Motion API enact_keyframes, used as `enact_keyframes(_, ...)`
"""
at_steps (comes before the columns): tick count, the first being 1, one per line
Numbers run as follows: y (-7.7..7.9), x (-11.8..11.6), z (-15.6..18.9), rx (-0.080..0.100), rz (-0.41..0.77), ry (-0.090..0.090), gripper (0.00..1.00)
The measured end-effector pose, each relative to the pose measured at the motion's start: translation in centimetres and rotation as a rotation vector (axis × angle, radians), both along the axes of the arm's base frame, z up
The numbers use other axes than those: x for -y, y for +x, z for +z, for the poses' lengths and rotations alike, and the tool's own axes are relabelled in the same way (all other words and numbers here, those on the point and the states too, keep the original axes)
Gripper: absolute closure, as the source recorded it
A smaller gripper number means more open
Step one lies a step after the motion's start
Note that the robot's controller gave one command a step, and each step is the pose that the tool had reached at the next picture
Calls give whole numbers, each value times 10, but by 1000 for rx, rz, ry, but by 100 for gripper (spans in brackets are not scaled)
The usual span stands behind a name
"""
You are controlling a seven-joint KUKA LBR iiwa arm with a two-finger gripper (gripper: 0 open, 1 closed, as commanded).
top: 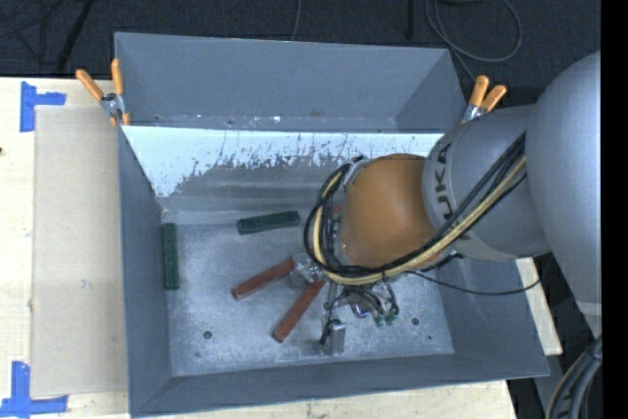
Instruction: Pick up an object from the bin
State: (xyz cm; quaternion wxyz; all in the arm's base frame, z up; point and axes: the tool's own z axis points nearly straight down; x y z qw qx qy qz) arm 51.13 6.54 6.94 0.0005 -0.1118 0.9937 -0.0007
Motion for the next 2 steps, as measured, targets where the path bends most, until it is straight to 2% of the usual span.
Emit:
enact_keyframes(1,-1,-2,0,-2,0,2,100)
enact_keyframes(2,9,-6,176,8,41,2,100)
